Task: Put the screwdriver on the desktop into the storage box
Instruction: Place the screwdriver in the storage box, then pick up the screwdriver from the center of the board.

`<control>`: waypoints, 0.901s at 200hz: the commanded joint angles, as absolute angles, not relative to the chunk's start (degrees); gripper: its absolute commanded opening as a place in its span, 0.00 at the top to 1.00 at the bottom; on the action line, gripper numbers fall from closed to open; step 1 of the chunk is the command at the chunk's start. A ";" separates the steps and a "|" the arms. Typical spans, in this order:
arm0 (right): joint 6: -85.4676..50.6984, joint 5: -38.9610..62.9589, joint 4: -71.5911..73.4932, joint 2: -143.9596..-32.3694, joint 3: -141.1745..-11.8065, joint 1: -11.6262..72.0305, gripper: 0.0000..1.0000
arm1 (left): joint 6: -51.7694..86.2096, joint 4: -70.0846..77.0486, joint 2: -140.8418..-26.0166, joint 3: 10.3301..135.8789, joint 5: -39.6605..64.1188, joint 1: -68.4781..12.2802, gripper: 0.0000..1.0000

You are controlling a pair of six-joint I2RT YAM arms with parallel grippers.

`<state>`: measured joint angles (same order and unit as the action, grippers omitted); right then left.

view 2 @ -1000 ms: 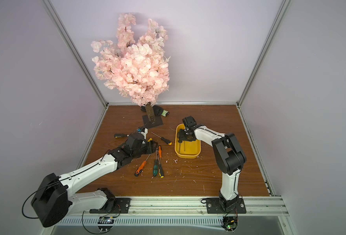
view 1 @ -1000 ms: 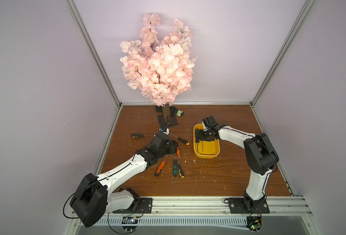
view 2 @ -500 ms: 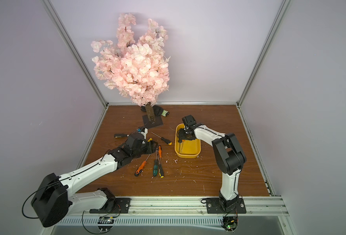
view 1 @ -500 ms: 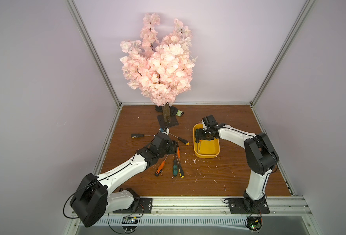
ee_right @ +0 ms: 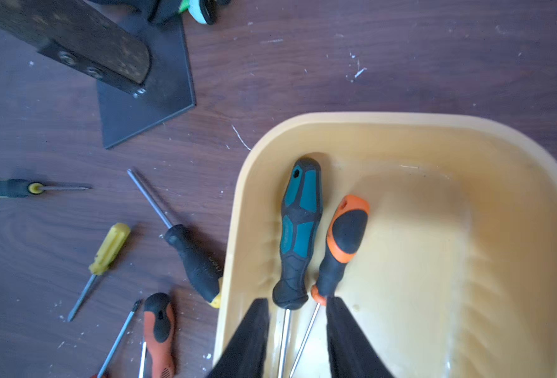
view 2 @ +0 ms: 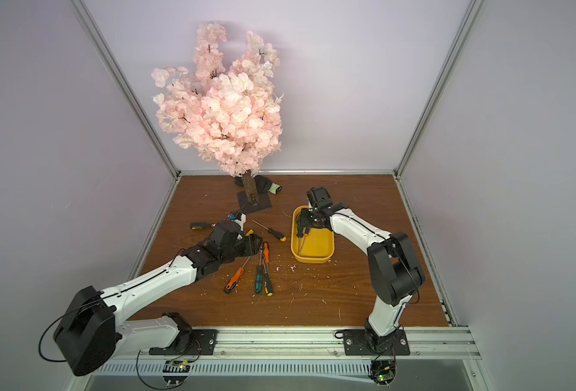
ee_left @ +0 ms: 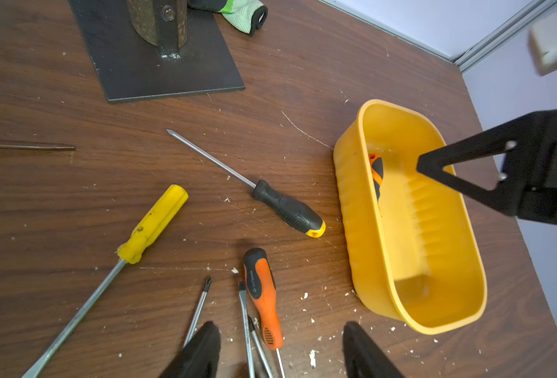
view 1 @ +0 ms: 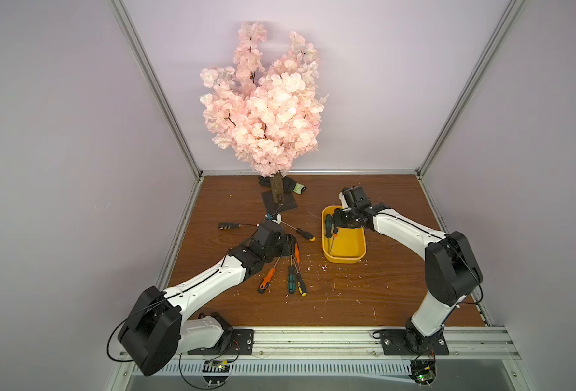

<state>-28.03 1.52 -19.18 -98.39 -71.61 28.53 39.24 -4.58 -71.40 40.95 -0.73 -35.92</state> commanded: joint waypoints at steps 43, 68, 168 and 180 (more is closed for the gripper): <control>-27.47 0.20 -20.61 -91.04 -66.27 28.92 0.64 | 38.89 -5.98 -74.45 41.81 1.33 -35.33 0.37; -27.86 0.49 -20.26 -88.31 -64.08 28.92 0.64 | 38.94 -5.82 -75.75 41.91 2.19 -35.33 0.37; -28.39 0.22 -20.65 -80.58 -57.54 28.92 0.64 | 41.11 -11.18 -81.44 44.21 1.54 -35.32 0.42; -28.48 0.26 -20.59 -80.34 -57.14 28.92 0.64 | 41.93 -15.00 -80.14 43.80 -0.20 -35.29 0.43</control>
